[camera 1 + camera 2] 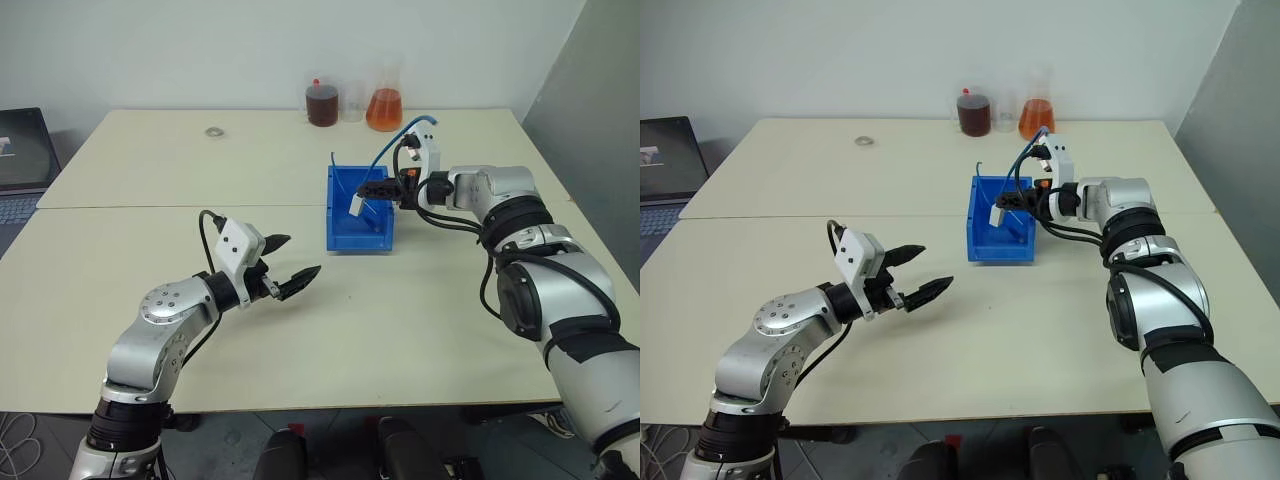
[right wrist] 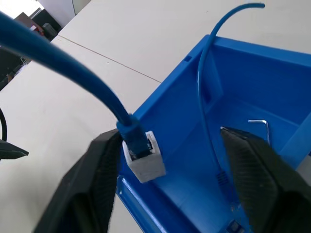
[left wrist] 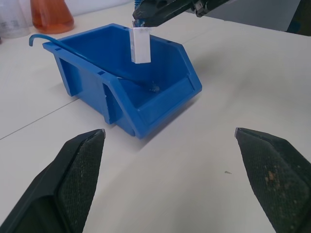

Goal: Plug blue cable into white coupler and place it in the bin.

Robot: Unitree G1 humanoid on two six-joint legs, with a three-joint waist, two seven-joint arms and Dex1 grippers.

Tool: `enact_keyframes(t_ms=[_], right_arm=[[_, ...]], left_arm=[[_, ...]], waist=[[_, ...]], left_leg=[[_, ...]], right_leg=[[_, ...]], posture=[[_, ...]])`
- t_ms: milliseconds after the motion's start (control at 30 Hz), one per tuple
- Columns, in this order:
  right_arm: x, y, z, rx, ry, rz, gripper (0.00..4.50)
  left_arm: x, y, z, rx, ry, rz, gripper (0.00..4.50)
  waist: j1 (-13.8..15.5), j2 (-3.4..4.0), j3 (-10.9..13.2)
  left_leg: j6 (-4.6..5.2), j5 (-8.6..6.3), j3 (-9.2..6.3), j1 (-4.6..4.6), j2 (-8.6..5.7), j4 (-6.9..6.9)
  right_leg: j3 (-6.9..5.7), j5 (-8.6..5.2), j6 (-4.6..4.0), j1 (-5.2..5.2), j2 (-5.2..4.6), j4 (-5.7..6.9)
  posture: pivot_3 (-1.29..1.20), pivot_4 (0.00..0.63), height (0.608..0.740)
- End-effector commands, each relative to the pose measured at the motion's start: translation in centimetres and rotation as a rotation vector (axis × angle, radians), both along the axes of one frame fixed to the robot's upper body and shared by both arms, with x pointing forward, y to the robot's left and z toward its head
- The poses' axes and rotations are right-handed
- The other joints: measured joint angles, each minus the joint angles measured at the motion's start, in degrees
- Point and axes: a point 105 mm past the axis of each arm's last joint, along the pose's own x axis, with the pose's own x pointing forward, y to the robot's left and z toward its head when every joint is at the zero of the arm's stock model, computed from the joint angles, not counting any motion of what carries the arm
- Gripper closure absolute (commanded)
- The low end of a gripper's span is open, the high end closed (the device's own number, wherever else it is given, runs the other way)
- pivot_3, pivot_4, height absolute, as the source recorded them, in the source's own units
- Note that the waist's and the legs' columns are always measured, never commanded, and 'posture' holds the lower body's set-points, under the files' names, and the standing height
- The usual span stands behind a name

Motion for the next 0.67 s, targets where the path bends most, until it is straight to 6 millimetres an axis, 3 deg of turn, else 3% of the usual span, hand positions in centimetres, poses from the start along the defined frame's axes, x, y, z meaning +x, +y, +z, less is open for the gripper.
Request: enact_keyframes(t_ms=[33,433,567,667], right_arm=[[0.2,-0.1,2.1,0.013,-0.064,-0.001,0.09],[1.2,-1.3,2.8,0.006,-0.113,-0.102,0.09],[0.5,-2.0,3.7,0.013,-0.13,-0.05,0.09],[-0.7,-3.1,4.0,-0.062,-0.235,-0.005,0.09]], left_arm=[[-0.2,-0.5,1.2,0.0,-0.053,-0.027,0.0],[-0.1,-0.7,1.4,0.003,-0.053,-0.037,0.0],[0.0,-0.2,1.6,0.005,-0.047,-0.012,0.0],[0.8,0.7,1.8,0.031,-0.07,0.062,0.0]], waist=[[0.0,0.0,0.0],[0.0,0.0,0.0],[0.03,0.01,0.01],[0.06,0.0,0.01]], left_leg=[[0.0,0.0,0.0,0.0,0.0,0.0],[0.0,0.0,0.0,0.0,0.0,0.0],[0.0,0.0,0.0,-0.01,-0.01,0.0],[0.0,0.0,-0.03,-0.02,-0.01,0.0]], right_leg=[[0.0,0.0,0.0,0.0,0.0,0.0],[0.0,0.0,0.0,0.0,0.0,0.01],[0.0,0.0,0.0,0.0,0.0,0.0],[-0.02,0.0,0.0,0.02,-0.01,-0.02]], posture=[[0.0,0.15,0.74],[0.0,0.15,0.74],[0.0,0.15,0.74],[0.0,0.15,0.74]])
